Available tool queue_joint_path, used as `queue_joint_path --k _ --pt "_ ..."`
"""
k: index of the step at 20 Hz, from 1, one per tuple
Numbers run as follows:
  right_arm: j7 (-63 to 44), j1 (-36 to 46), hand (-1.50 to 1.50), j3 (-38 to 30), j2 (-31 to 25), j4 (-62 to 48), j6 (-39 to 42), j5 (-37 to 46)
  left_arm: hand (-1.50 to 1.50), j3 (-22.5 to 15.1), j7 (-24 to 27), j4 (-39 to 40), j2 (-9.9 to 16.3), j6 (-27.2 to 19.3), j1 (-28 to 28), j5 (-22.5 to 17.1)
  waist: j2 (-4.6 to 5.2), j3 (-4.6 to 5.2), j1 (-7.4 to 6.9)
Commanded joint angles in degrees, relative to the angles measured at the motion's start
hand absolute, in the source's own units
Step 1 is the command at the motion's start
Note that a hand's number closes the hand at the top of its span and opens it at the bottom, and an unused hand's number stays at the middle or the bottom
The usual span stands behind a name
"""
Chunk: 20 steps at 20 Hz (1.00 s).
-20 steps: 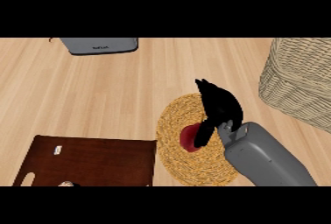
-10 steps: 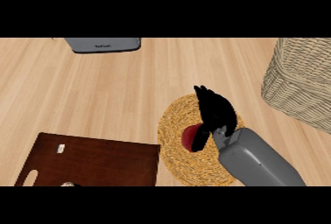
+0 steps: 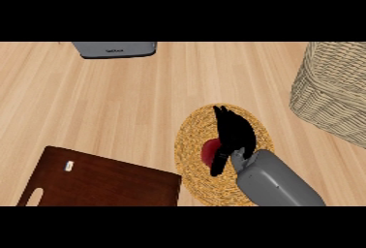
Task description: Pick the pear from the placemat and place it in the basket
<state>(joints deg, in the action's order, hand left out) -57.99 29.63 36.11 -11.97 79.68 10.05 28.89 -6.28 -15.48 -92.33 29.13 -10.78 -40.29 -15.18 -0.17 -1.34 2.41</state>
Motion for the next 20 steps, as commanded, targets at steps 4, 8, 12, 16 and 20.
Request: queue_joint_path --k 4,8,12,16,20 --pt "-1.2 -0.9 -1.50 0.0 0.5 -1.8 -0.4 1.3 0.00 -3.5 3.0 -3.1 -5.7 1.5 14.0 -0.4 0.19 1.59 1.21" --pt "-0.5 -1.4 -1.50 -0.2 0.7 -2.1 -2.0 2.8 0.00 -2.6 3.2 -2.8 -5.4 1.3 14.8 0.0 0.12 1.57 1.69" --pt "1.8 -1.8 1.50 2.8 -0.1 -2.3 -0.9 5.0 0.00 -1.8 3.2 -2.9 -5.0 2.3 15.0 -0.5 0.09 1.57 1.10" --pt "2.4 -0.6 1.50 4.3 -0.9 -2.5 -0.4 7.2 0.00 -1.0 2.3 -1.7 -4.6 3.0 16.0 -0.8 0.12 1.61 1.35" --pt "1.6 -0.4 1.50 5.3 0.4 -2.6 -0.5 8.3 0.00 -2.0 2.8 -1.9 -6.2 1.6 16.2 0.9 0.05 1.59 1.15"
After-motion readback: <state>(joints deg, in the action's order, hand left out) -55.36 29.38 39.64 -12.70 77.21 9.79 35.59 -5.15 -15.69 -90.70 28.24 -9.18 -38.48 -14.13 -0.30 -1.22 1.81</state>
